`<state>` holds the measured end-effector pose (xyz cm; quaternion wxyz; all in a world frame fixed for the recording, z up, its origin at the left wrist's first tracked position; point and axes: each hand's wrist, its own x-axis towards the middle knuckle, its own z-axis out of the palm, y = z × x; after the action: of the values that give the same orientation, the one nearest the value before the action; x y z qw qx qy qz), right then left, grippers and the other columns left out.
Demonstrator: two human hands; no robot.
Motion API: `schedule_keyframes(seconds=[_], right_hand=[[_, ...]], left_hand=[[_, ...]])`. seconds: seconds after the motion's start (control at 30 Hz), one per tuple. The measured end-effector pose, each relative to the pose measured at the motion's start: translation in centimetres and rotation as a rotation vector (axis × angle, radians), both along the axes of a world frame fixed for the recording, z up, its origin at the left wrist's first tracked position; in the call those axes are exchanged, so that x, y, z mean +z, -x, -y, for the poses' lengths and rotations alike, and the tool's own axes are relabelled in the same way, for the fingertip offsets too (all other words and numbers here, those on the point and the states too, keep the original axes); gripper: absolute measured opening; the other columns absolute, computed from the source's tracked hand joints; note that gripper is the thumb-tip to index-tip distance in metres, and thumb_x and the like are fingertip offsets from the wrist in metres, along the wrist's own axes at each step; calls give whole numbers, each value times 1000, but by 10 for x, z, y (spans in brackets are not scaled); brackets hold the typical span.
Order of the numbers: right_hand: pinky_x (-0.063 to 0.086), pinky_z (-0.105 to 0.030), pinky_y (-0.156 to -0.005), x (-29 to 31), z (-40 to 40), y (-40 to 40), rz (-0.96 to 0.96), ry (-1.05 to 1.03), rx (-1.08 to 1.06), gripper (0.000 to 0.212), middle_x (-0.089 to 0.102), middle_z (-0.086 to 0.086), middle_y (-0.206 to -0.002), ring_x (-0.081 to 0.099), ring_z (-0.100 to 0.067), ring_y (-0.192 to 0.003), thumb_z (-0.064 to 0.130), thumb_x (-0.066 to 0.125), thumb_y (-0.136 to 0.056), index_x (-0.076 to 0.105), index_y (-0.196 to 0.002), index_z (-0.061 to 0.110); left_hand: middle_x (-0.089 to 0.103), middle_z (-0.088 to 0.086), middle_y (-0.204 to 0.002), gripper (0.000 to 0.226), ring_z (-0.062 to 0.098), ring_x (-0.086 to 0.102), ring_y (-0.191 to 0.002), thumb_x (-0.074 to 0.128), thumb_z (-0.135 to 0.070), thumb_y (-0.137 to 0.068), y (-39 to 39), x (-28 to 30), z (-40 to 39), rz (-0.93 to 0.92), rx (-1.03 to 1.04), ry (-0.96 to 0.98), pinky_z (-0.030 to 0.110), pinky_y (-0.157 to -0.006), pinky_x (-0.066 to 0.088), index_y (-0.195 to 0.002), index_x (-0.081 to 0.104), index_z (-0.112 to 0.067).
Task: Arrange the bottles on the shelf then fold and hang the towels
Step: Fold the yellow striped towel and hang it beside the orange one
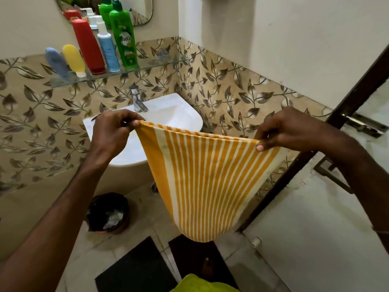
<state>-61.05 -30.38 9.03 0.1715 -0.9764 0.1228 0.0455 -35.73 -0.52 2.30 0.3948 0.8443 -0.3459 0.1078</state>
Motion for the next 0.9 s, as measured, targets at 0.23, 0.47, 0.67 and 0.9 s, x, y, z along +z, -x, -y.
schedule_keyframes(seconds=[0.23,0.47,0.67,0.9], right_hand=[[42,-16,-73,-8,-4,-7,-199,180,260,101,59,10,-95,57,-4,-84,16,71,-90,5,-145,69],[60,-30,-79,-25,-26,-18,-474,261,484,113,46,14,-124,63,-12,-95,12,63,-96,-22,-131,78],[65,-41,-68,-34,-25,-30,-610,161,373,120,47,3,-134,73,-30,-87,3,64,-92,-18,-129,82],[65,-40,-63,-33,-33,-45,-669,-26,152,126,38,-9,-147,73,-32,-89,-1,68,-88,-18,-127,83]], left_hand=[[72,6,-97,18,15,62,-87,66,-6,-92,-4,0,4,-54,-39,12,19,-70,48,-107,76,-9],[73,7,-98,18,14,61,-87,66,-6,-92,2,-3,8,-44,-43,-16,11,-67,42,-106,76,-7],[75,9,-98,17,14,60,-84,67,-6,-91,6,-7,5,-32,-54,-37,11,-66,40,-105,77,-7],[74,6,-95,17,16,62,-86,68,-6,-91,20,-15,3,-98,-37,16,23,-73,52,-104,78,-9]])
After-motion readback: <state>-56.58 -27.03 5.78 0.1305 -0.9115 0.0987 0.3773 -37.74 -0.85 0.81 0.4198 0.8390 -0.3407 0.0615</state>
